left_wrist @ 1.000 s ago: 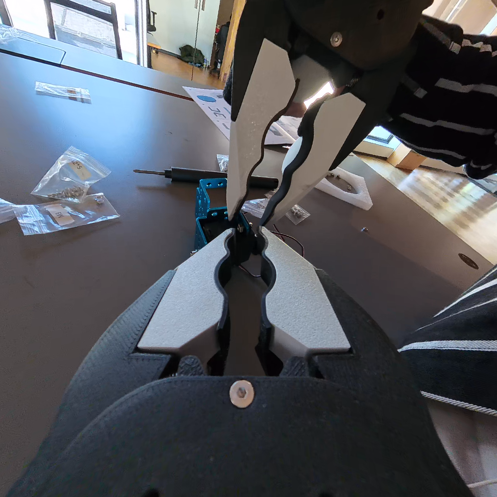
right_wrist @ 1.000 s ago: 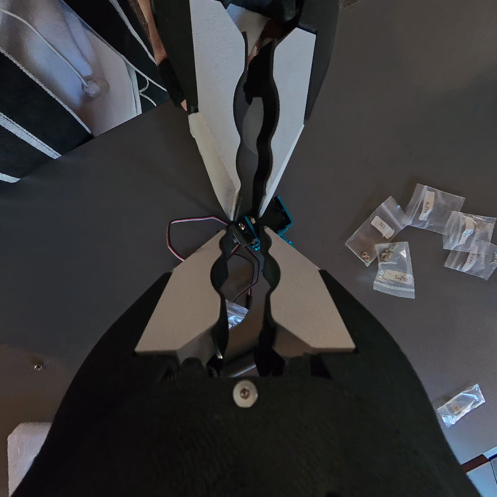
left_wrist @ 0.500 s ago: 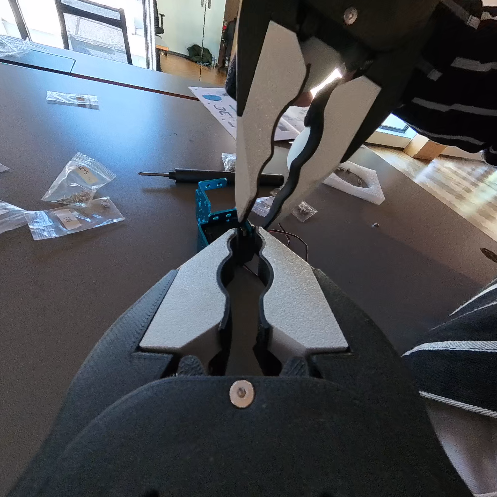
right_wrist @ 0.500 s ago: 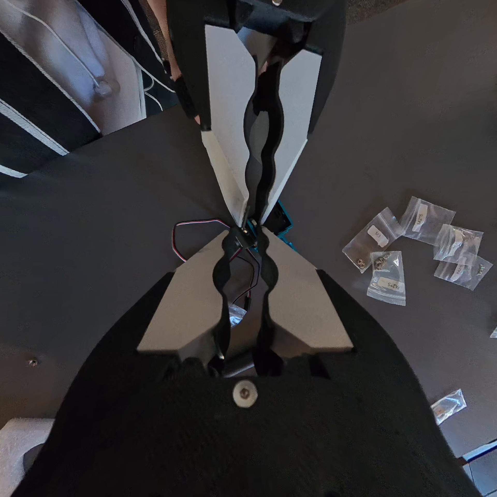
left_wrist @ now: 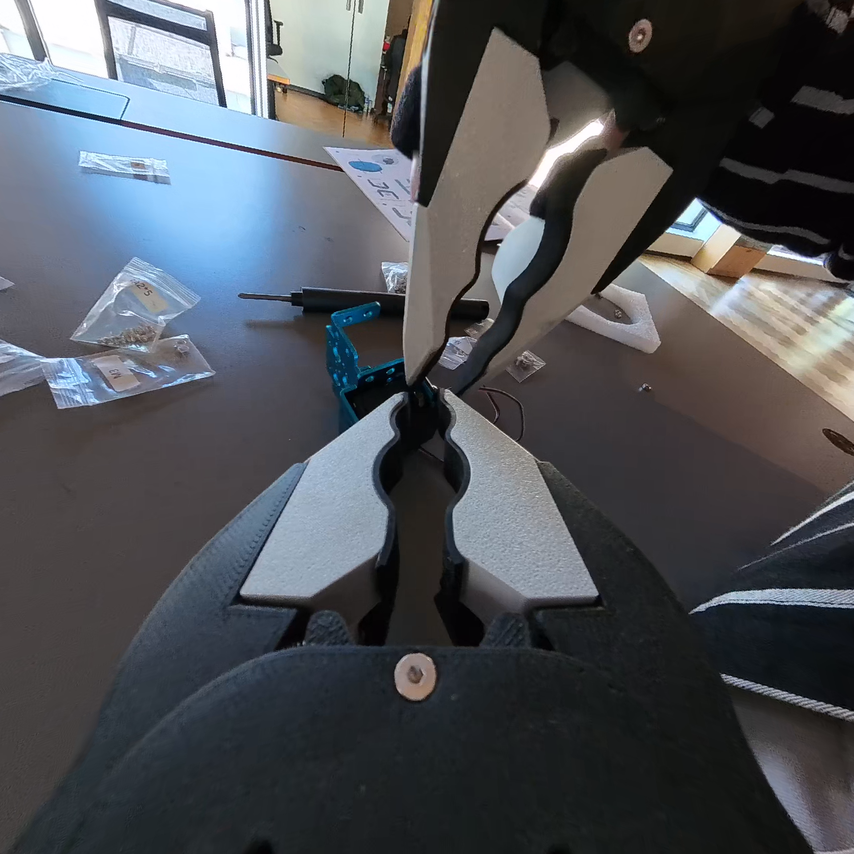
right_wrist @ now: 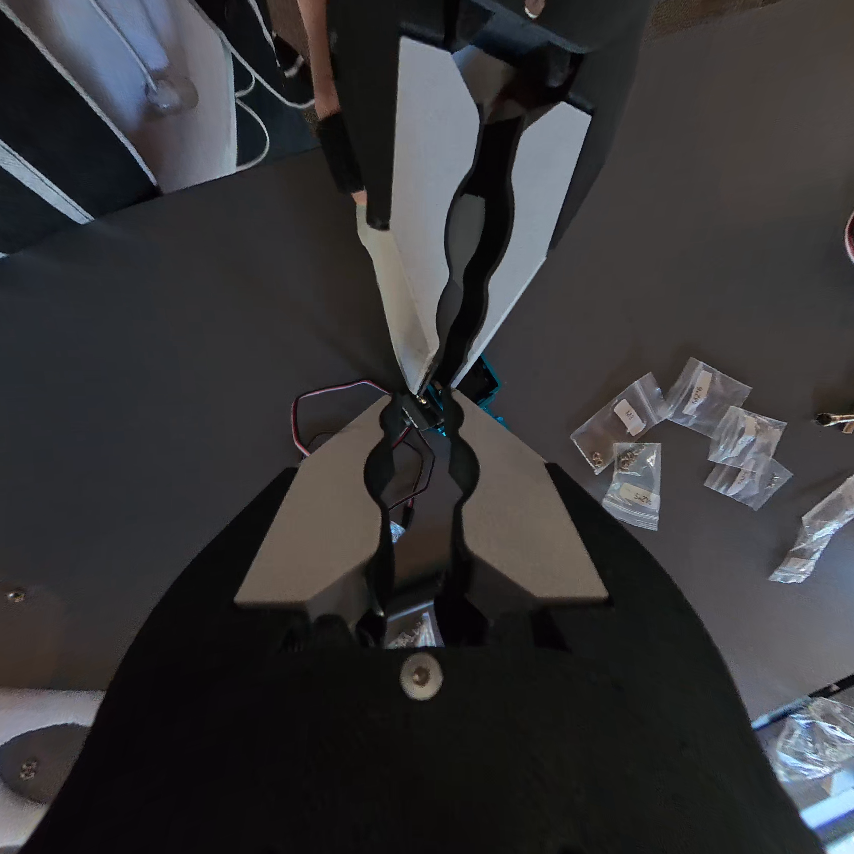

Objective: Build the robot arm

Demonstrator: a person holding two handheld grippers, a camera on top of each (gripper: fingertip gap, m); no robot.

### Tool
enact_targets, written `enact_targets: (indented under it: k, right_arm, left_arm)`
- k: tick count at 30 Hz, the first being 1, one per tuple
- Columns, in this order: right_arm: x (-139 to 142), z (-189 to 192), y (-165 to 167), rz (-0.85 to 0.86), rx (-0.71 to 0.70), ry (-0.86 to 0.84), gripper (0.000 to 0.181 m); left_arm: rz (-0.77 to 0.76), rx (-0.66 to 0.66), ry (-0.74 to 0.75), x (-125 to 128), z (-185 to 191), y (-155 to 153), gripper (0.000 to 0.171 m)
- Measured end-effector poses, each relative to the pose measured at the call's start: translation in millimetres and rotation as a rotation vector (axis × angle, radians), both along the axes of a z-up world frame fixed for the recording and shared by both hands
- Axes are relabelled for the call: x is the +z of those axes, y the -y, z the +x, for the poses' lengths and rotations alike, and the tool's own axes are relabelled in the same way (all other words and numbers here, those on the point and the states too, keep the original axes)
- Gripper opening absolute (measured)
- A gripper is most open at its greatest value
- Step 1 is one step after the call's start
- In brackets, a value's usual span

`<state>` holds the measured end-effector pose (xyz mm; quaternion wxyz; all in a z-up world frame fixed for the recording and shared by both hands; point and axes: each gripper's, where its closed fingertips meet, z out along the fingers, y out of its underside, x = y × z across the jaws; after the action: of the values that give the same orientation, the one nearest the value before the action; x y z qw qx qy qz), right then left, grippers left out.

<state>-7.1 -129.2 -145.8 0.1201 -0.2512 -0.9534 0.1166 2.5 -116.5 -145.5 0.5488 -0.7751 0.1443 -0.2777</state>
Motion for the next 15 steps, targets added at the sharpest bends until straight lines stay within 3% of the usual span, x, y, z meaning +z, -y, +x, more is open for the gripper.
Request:
enact_targets:
  k: [15]
  right_arm:
    - [-3.0, -0.8, -2.6, 0.167, 0.128, 0.018, 0.017]
  left_arm:
    - [-0.004, 0.007, 0.013, 0.2, -1.5, -0.7, 0.012]
